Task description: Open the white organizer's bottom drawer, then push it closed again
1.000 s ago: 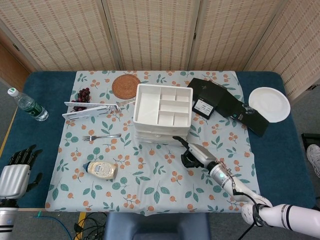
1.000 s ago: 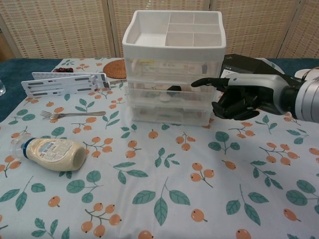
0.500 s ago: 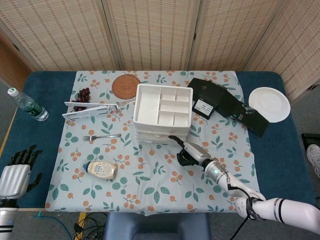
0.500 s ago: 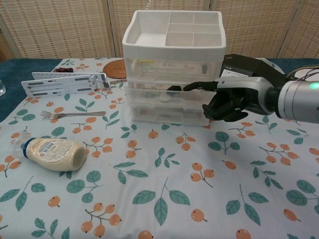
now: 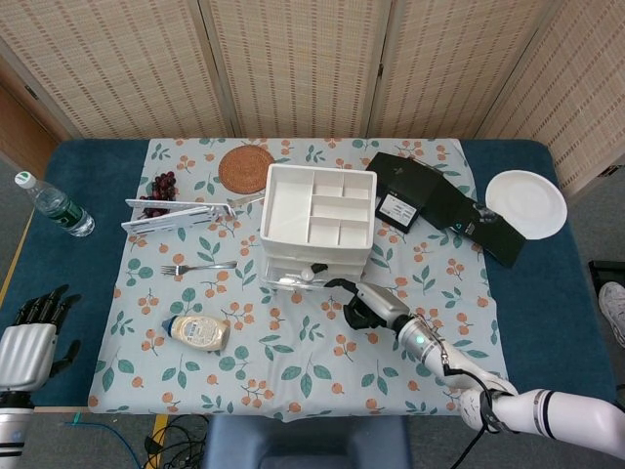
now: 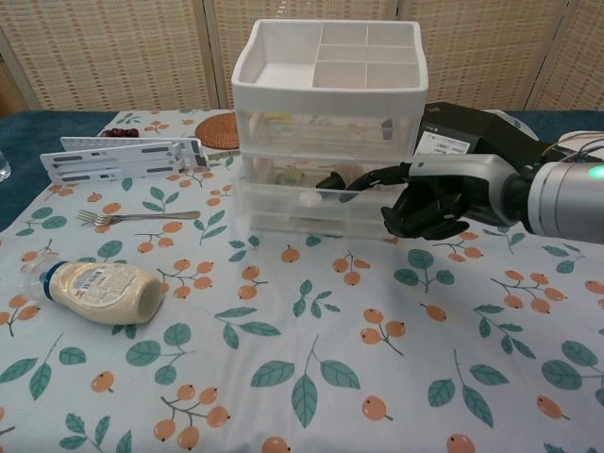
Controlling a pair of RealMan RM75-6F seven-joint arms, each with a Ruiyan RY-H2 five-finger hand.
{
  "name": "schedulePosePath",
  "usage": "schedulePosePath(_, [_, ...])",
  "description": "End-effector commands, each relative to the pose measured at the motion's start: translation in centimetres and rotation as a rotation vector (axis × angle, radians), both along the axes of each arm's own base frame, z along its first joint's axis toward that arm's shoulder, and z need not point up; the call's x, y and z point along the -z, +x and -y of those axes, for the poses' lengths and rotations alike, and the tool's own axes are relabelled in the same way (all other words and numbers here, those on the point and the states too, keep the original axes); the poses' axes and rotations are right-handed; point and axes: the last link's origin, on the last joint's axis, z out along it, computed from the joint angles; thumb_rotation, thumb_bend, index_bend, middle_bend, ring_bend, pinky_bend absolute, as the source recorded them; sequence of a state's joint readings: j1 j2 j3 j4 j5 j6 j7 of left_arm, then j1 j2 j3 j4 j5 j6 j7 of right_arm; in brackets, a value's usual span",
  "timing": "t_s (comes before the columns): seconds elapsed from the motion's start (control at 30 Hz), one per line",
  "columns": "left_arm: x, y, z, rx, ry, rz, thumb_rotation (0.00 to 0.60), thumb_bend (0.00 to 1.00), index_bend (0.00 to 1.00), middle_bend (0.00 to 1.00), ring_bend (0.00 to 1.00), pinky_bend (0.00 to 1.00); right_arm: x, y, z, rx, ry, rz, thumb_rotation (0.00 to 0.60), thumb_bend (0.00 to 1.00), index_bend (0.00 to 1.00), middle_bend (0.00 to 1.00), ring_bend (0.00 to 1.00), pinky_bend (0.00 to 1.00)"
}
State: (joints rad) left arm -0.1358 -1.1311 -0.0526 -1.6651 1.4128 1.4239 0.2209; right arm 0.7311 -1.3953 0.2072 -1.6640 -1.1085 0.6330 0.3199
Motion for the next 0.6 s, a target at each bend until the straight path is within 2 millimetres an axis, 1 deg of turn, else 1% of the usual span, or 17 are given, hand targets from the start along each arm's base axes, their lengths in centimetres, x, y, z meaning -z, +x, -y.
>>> schedulePosePath(0.03, [0.0,0.0,0.0,0.0,-0.001,-0.001,0.6,0.34,0.17,0.11,0.13,0.14,-0.1,-0.2,-0.5,-0.004,0.008,-0.001,0.6,0.74,0.18,0.91,1.0,1.0])
schedulePosePath(0.6, [0.0,-0.2,0.3,-0.008,-0.003,0.003,0.6,0.34,0.17,0.11,0.13,0.14,-0.2,0.0,-3.9,-0.055,0.065,0.018,0.6,0.74,0.18,0.91,1.0,1.0])
